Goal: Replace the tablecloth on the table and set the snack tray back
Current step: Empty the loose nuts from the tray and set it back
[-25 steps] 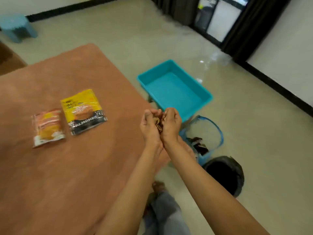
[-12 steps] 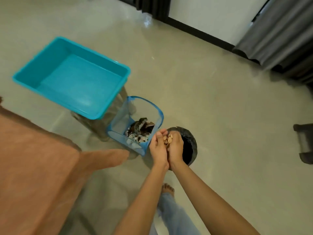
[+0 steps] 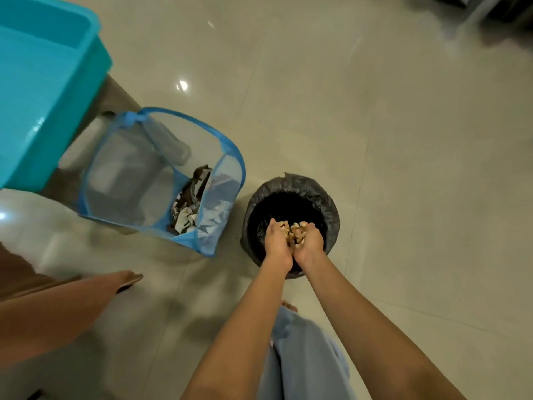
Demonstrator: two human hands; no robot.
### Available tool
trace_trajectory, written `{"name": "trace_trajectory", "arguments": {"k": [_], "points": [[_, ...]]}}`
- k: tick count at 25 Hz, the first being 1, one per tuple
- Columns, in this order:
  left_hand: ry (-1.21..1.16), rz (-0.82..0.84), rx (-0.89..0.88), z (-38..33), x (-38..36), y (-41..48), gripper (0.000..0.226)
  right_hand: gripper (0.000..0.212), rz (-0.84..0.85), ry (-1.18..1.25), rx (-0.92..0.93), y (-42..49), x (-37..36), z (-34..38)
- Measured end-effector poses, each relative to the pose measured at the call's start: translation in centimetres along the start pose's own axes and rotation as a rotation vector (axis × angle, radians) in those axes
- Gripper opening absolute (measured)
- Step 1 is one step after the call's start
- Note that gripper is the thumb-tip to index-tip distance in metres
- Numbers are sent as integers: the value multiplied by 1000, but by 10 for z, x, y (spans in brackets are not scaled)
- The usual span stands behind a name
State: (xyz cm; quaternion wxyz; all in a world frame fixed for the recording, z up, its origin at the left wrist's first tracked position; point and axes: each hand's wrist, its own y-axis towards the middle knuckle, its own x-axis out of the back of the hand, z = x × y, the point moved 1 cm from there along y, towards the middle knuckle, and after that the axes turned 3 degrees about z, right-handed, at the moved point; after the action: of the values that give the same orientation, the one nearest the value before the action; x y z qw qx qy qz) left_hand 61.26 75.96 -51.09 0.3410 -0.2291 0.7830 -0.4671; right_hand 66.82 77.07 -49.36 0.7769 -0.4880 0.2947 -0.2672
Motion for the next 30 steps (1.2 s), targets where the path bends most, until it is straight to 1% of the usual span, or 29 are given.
{"name": "trace_trajectory", "arguments": {"k": [1,3,5,7,9,13,14,16,17,19,22,24,27,30], "points": [[-7,-12,12,6,2,13,39,29,-37,-23,-6,15,4,1],[-24,-27,40,19,3,30,36,22,-138,-98,-12,39,15,1],[-15,-25,59,29,0,36,35,22,-223,-176,1,54,26,5],[41,-26,49,33,-5,39,35,21,-251,-220,51,64,33,10],[124,-47,22,29,-12,40,29,14,-255,-288,118,72,35,15],[227,-38,11,20,-11,34,35,25,-284,-502,237,73,36,20],[237,-36,9,20,-9,34,34,22,-289,-542,254,67,35,22],[252,-25,-2,18,-7,35,32,2,-248,-545,270,70,35,24],[253,-20,-5,16,-7,35,31,10,-187,-517,277,78,35,25],[249,-2,-8,11,-6,35,34,24,-58,-426,229,81,32,26],[258,36,3,8,-4,32,37,35,71,-284,143,70,26,27],[264,59,18,9,0,26,40,45,94,-267,145,60,22,26],[255,71,9,2,0,7,45,48,48,-312,197,36,16,31],[258,78,-2,-5,-3,-31,45,51,104,-166,166,0,22,39]]}}
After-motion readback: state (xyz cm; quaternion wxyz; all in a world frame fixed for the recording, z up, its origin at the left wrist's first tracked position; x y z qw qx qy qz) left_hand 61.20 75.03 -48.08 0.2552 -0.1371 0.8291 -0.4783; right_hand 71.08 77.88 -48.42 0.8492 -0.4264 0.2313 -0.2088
